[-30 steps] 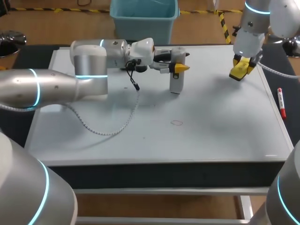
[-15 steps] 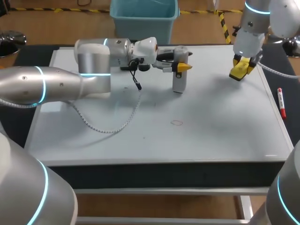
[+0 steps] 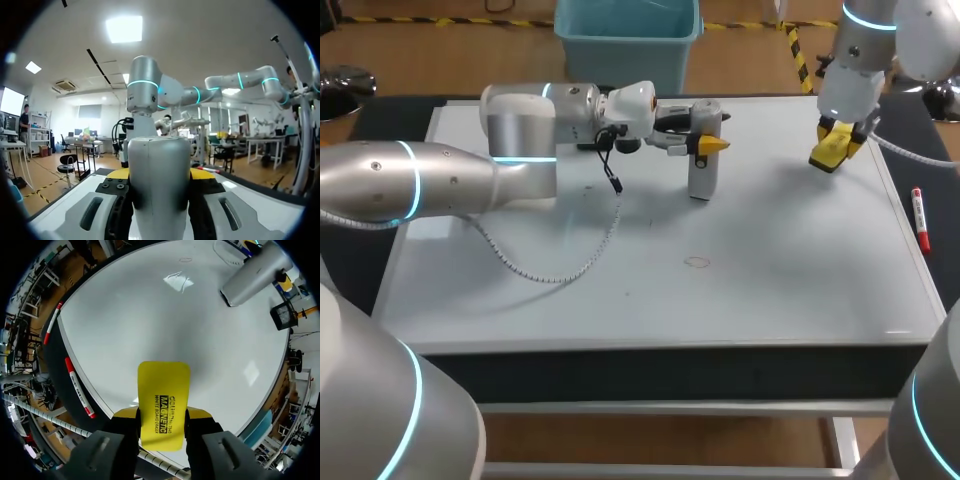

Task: Pick up the inspection probe, press it on each red-marked spot on the whiteboard one by one, put down the probe, pick up the eraser, and wipe off all the red marks.

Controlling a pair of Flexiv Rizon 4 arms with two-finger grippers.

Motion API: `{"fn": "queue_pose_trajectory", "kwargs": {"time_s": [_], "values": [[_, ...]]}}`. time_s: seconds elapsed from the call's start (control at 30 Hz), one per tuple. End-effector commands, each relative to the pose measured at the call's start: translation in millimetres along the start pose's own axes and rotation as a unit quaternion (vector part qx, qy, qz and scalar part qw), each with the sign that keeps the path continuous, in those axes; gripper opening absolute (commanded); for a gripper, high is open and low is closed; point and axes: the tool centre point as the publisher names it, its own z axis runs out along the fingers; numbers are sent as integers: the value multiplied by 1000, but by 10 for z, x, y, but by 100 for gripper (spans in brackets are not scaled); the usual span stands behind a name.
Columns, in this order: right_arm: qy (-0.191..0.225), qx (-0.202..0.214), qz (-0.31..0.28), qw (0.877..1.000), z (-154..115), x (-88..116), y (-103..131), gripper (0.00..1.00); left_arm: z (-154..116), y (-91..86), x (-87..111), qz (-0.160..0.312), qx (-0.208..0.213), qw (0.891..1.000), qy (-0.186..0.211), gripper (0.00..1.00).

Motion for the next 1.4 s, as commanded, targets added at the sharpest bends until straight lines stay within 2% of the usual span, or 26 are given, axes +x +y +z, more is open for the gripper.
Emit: {"fn": "queue_pose_trajectory", "kwargs": {"time_s": [0.03, 1.3, 1.4], "values": [[1, 0, -1, 1000, -7, -2, -12, 0, 2, -1, -19, 0, 0, 1000, 3, 0], [1, 0, -1, 1000, -7, -2, -12, 0, -20, 39, -1, -2, -2, 1000, 4, 0], [1, 0, -1, 1000, -7, -2, -12, 0, -34, -32, 43, 1, -4, 1000, -1, 0]]}}
